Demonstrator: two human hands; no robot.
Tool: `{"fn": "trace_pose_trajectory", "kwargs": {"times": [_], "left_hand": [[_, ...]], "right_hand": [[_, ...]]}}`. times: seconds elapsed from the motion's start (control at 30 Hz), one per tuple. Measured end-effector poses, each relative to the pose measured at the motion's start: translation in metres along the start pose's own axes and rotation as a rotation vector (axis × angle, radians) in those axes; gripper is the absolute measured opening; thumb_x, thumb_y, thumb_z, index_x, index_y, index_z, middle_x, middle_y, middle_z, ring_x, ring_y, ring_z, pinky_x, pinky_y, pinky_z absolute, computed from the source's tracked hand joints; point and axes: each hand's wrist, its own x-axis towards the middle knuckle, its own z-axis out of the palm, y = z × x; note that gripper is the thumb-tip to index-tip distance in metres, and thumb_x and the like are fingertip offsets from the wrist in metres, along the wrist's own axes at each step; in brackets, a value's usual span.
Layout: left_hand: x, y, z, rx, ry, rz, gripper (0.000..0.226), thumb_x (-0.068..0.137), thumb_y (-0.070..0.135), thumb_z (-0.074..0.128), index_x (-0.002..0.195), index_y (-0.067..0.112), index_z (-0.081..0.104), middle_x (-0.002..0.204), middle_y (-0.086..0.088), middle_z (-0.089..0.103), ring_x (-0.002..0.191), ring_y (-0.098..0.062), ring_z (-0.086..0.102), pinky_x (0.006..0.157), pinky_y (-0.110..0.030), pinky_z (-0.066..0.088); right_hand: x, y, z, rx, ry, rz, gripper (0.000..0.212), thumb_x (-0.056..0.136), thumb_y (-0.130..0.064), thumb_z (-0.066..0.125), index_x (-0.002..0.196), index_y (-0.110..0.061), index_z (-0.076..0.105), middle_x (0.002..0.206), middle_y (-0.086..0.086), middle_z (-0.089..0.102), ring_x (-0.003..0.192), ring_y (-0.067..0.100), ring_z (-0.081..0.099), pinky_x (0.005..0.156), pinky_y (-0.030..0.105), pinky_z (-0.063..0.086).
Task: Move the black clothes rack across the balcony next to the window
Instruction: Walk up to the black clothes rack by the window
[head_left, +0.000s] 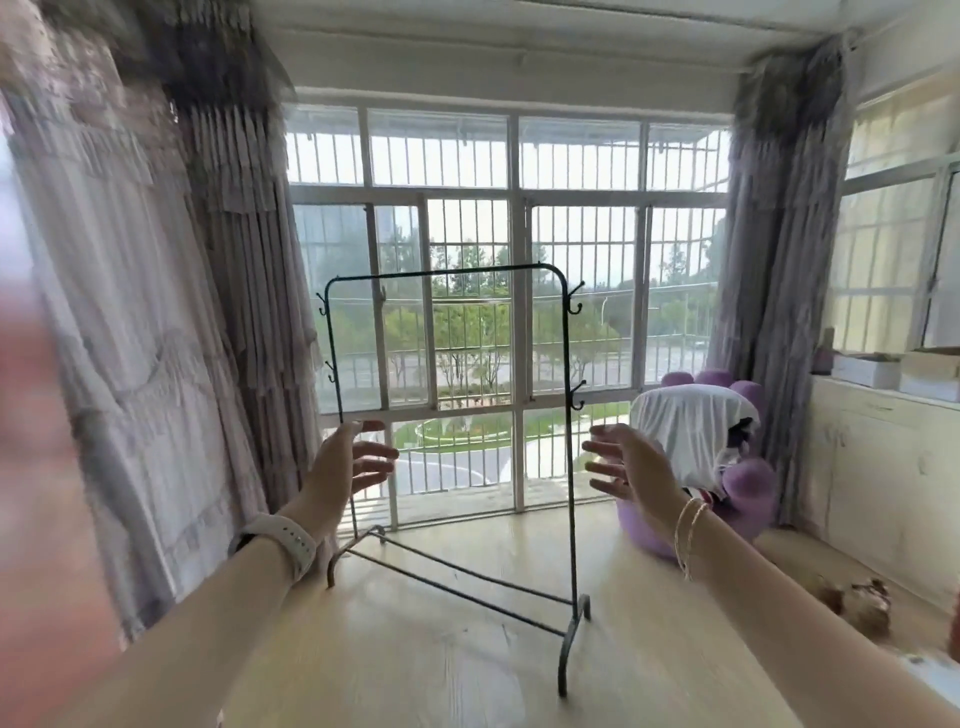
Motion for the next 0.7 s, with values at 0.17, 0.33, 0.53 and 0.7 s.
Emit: {"fn": "trace_pose_trajectory", "kwargs": {"times": [0.17, 0.33, 0.53, 0.7], "left_hand": [[0.149, -0.002, 0.023, 0.029, 0.052, 0.043, 0.035, 0.101, 0.027, 0.030, 0.105, 0.011, 0.061, 0.076, -0.012, 0.070, 0.068, -0.026, 0.063, 0.071, -0.036, 0.051], [0.278, 0.010, 0.030, 0.051, 0.090, 0.077, 0.035, 0.101, 0.025, 0.029, 0.106, 0.010, 0.059, 0.072, -0.010, 0.069, 0.067, -0.025, 0.062, 0.070, -0.035, 0.051], [0.410, -0.022, 0.019, 0.045, 0.093, 0.081, 0.034, 0.100, 0.023, 0.031, 0.107, 0.009, 0.061, 0.073, -0.011, 0.069, 0.069, -0.027, 0.061, 0.075, -0.038, 0.051], [0.539, -0.074, -0.024, 0.131, 0.100, 0.066, 0.039, 0.101, 0.027, 0.029, 0.119, 0.004, 0.056, 0.084, -0.016, 0.065, 0.073, -0.027, 0.059, 0.073, -0.036, 0.050]], "right_hand": [[0.168, -0.012, 0.019, 0.028, -0.056, -0.018, 0.021, 0.096, -0.019, 0.045, 0.096, -0.011, 0.065, 0.119, 0.020, 0.064, 0.090, 0.031, 0.061, 0.072, 0.038, 0.052], [0.306, -0.020, 0.082, 0.037, -0.150, -0.050, 0.026, 0.095, -0.019, 0.045, 0.106, -0.004, 0.063, 0.121, 0.022, 0.064, 0.093, 0.033, 0.062, 0.073, 0.037, 0.052], [0.437, 0.016, 0.164, 0.023, -0.226, -0.018, 0.034, 0.095, -0.017, 0.044, 0.117, 0.003, 0.060, 0.121, 0.024, 0.064, 0.094, 0.034, 0.061, 0.083, 0.042, 0.052], [0.558, 0.062, 0.244, 0.003, -0.290, -0.010, 0.028, 0.097, -0.021, 0.043, 0.103, -0.005, 0.065, 0.119, 0.022, 0.066, 0.088, 0.033, 0.063, 0.075, 0.037, 0.054]]}}
